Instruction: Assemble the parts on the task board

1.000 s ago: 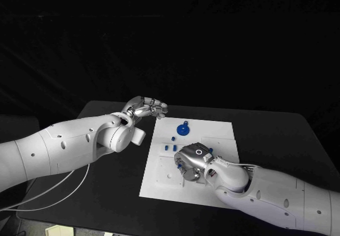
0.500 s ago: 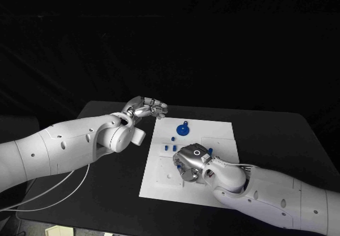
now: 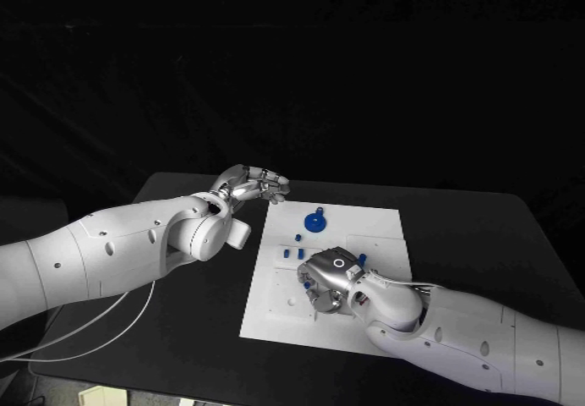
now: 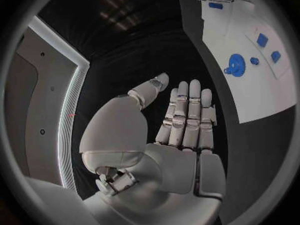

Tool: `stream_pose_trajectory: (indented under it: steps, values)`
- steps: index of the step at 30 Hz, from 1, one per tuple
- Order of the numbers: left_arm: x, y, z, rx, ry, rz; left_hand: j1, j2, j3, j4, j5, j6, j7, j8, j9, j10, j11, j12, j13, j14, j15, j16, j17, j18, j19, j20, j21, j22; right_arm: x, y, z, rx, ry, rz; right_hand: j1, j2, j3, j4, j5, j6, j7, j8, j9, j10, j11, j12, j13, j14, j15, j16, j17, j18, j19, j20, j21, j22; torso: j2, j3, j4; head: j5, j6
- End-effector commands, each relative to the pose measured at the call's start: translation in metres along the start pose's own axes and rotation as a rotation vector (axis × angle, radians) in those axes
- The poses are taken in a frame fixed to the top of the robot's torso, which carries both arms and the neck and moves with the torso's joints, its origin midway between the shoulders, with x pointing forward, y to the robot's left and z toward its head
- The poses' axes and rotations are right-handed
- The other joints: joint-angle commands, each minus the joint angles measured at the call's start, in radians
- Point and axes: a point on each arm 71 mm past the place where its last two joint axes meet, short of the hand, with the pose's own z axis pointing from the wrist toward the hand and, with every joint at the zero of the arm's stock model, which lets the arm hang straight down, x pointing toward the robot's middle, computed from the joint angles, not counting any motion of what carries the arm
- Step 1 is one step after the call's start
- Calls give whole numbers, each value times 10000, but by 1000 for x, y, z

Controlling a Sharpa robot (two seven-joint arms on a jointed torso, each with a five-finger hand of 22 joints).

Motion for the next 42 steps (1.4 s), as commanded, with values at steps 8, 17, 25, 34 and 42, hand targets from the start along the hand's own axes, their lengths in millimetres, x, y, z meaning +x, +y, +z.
stream_pose_trajectory:
  steps: [8,17,25,34,42]
  values:
    - [0,-1,0,50,73,-73,-61,49,-51,44,-28,-54,16,39,-13,-77,-4,30,-17,33,42,-56,30,207,19,58,-67,18,-4,-3,-13,25,-571,690,-386,-146,-1183,-528,-74,-642,172,-233,-129,-851,369,-506,-536,-79,333,-51,-48,1145,-36,-36,-206,55,-9,12,-21,-24,47]
    - [-4,0,-1,38,0,-52,-63,49,-52,48,-31,-58,17,39,-15,-81,-3,28,-19,33,44,-67,38,207,17,59,-72,20,-39,-18,-28,217,-1368,955,-301,-147,-1197,-581,-117,-651,139,-193,-114,-864,376,-470,-620,-46,334,-41,-69,1145,8,-72,-270,17,-14,25,-42,-99,156]
    - [-7,1,0,17,-36,-33,-61,54,-50,50,-31,-57,18,41,-15,-79,-3,29,-19,35,44,-75,44,208,17,60,-75,22,-77,-57,-39,776,-1124,657,47,-138,-742,-390,-141,-527,151,-73,-71,-553,272,-322,-652,49,235,-20,-101,1145,158,-91,-290,-6,-62,49,-78,-186,257]
    - [-9,2,2,4,-84,-20,-61,62,-49,54,-31,-55,19,44,-16,-76,-5,32,-18,38,44,-84,54,208,17,61,-78,25,-83,-100,-45,1748,-54,142,-39,-148,-918,-416,-99,-575,129,-72,-87,-596,288,-372,-748,69,249,-9,-114,1145,180,-44,-269,44,-126,54,-134,-261,339]
    - [-8,3,2,-12,-70,-37,-62,66,-50,57,-33,-53,19,47,-16,-72,-6,34,-18,41,45,-94,63,209,17,61,-83,27,-71,-112,-42,2150,898,-411,-252,-147,-1266,-564,-181,-712,-23,-98,-109,-807,333,-482,-894,-45,293,-34,-126,1145,38,21,-321,93,-113,47,-124,-275,343]
